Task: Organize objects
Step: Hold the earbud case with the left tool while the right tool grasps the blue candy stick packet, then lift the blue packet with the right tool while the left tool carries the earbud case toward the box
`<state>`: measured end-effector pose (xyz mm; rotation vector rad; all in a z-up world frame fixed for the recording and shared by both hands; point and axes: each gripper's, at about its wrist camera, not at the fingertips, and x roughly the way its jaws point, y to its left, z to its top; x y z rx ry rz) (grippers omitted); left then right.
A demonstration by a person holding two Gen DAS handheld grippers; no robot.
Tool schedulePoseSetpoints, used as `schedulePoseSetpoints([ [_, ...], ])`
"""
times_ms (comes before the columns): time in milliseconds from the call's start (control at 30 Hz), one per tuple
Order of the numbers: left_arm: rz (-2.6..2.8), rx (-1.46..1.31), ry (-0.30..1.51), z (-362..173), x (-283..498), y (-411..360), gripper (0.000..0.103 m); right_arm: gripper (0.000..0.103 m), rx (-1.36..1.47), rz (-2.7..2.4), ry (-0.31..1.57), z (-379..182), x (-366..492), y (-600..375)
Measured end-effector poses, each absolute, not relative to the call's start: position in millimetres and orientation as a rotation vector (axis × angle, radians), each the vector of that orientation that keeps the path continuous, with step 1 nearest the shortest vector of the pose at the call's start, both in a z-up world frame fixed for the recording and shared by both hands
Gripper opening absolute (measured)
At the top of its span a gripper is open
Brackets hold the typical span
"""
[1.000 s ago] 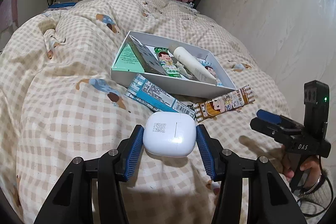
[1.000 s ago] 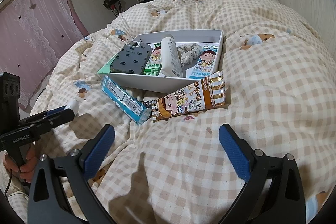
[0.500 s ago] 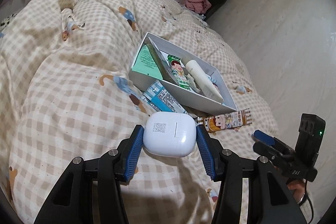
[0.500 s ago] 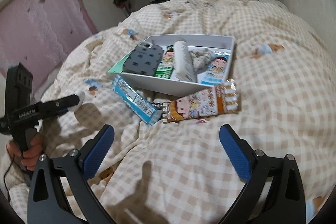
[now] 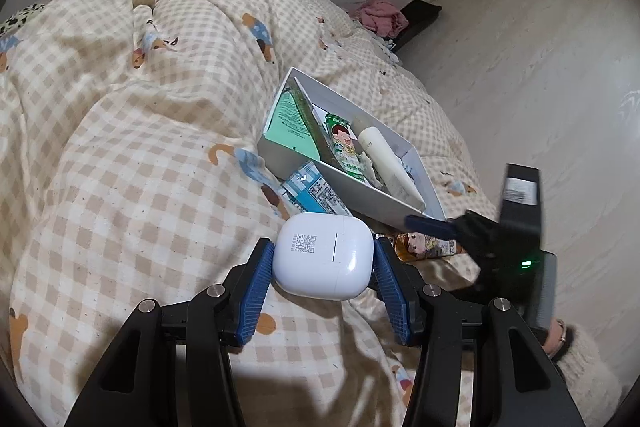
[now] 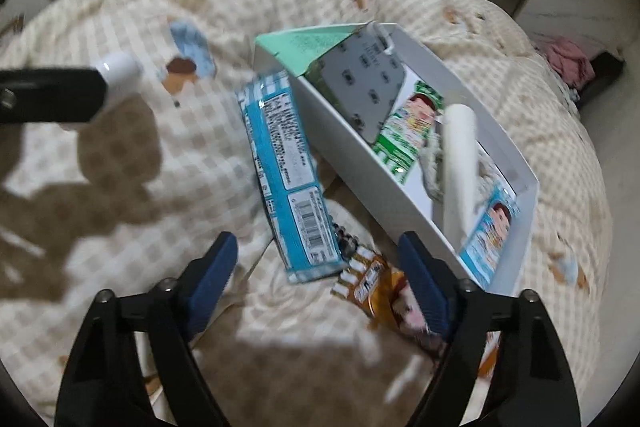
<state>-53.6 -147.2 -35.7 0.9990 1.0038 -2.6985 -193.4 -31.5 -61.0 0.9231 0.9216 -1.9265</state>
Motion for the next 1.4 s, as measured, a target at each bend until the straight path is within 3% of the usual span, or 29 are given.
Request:
schedulePoseSetpoints([
  [133, -2.705, 1.006, 0.968, -35.2, -56.7, -144.2, 0.05, 0.078, 0.923, -1.905, 0.987, -72.8, -194.5, -43.4],
  [200, -2.707, 1.01, 0.956, -34.8, -57.6, -142.7, 0.05, 0.071, 0.958, -1.857, 1.026, -82.5, -194.1, -48.4],
  [300, -2.721, 1.007, 0.94, -33.8, -58.3, -140.6, 0.05, 0.058, 0.989, -1.842, 1.057, -90.5, -194.9, -49.6],
  [367, -2.739, 1.007, 0.931, -33.3, -59.4, -138.8, 0.05, 0.041, 0.987, -1.874, 1.061, -89.6, -195.9, -46.9],
  [400, -2.743, 1.007, 0.929, -33.3, -59.0, -138.2, 0.05, 0.038, 0.986, -1.886, 1.05, -87.8, -196.7, -44.8],
  [1033, -2.752, 1.006, 0.885, -30.6, -58.6, -132.3, 0.05, 0.034, 1.02, -1.994, 0.525, -25.9, -194.2, 22.8],
  [1200, -2.774, 1.025, 0.849, -28.0, -59.3, -127.3, 0.05, 0.034, 1.035, -1.939, 0.226, -12.1, -187.3, 62.6],
  [1400, -2.837, 1.019, 0.65, -14.2, -57.1, -104.0, 0.05, 0.034, 0.993, -1.927, 0.049, 2.6, -164.8, 89.0],
])
